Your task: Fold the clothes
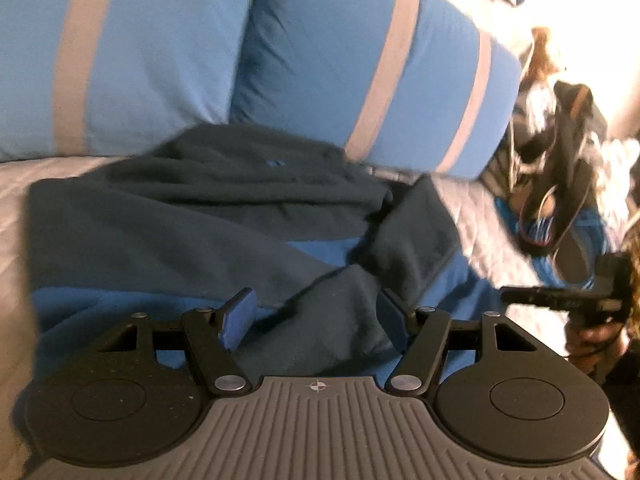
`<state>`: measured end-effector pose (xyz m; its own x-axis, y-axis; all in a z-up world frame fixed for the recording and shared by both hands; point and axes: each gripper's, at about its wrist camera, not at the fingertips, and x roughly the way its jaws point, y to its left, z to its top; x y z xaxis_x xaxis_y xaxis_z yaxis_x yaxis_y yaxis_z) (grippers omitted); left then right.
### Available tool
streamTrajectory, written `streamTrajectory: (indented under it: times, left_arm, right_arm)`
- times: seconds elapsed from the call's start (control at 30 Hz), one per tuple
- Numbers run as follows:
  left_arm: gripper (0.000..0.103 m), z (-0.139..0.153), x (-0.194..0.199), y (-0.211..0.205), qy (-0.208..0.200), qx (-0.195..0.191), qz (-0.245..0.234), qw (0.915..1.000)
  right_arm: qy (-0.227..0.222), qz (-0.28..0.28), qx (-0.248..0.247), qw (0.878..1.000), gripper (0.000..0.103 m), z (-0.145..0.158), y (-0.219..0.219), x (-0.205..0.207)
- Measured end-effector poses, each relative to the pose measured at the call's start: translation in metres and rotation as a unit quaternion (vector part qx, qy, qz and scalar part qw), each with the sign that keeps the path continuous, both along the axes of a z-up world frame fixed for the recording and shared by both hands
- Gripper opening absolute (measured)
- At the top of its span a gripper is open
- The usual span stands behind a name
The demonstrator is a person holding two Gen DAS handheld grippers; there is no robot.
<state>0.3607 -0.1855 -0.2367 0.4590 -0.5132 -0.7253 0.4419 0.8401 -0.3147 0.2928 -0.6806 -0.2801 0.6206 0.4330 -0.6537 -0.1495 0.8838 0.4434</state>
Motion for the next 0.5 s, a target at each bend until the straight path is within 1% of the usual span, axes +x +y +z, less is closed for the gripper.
streamTrajectory:
  times: [0.03, 0.07, 0.1, 0.17, 0.2, 0.23, 0.27, 0.3, 0.37, 0.4, 0.47, 0.5]
  left_arm:
    - [0.061, -0.006, 0.005, -0.006, 0.001, 0.005, -0.004, 1.0]
    - [0.058, -0.012, 0.009, -0.011, 0.003, 0.011, -0.008, 0.9999]
    - [0.054, -0.017, 0.013, -0.015, 0.006, 0.013, -0.013, 0.9998]
    - [0.051, -0.026, 0.018, -0.023, 0.014, 0.018, -0.024, 0.9994]
    - [0.041, -0.029, 0.019, -0.027, 0.017, 0.023, -0.029, 0.9992]
    - [0.019, -0.032, 0.02, -0.03, 0.017, 0.034, -0.029, 0.9989]
    - [0.01, -0.034, 0.02, -0.033, 0.015, 0.046, -0.028, 0.9984]
    - [0.007, -0.033, 0.018, -0.036, 0.005, 0.058, -0.028, 0.9979]
    - [0.005, -0.025, 0.011, -0.038, -0.028, 0.068, -0.029, 0.9969]
    - [0.005, -0.02, 0.007, -0.036, -0.045, 0.067, -0.021, 0.9965]
    - [0.005, -0.01, 0.005, -0.03, -0.066, 0.065, 0.004, 0.9957]
    - [0.005, -0.006, 0.004, -0.026, -0.075, 0.062, 0.011, 0.9953]
  right_arm:
    - [0.007, -0.009, 0.012, 1.0, 0.063, -0.005, -0.003, 0.005]
    - [0.014, -0.016, 0.023, 1.0, 0.055, -0.01, -0.005, 0.01]
    - [0.017, -0.017, 0.031, 0.999, 0.052, -0.013, -0.007, 0.011]
    - [0.018, -0.019, 0.035, 0.999, 0.044, -0.016, -0.009, 0.01]
    - [0.019, -0.02, 0.037, 0.999, 0.043, -0.017, -0.01, 0.01]
    - [0.019, -0.019, 0.039, 0.999, 0.04, -0.018, -0.01, 0.01]
    - [0.019, -0.019, 0.037, 0.999, 0.035, -0.019, -0.01, 0.01]
    - [0.018, -0.018, 0.034, 0.999, 0.032, -0.019, -0.01, 0.01]
    - [0.015, -0.015, 0.027, 0.999, 0.024, -0.019, -0.009, 0.009]
    - [0.013, -0.014, 0.024, 1.0, 0.022, -0.019, -0.009, 0.008]
    - [0.01, -0.011, 0.02, 1.0, 0.018, -0.018, -0.008, 0.006]
    - [0.008, -0.008, 0.018, 1.0, 0.017, -0.018, -0.008, 0.005]
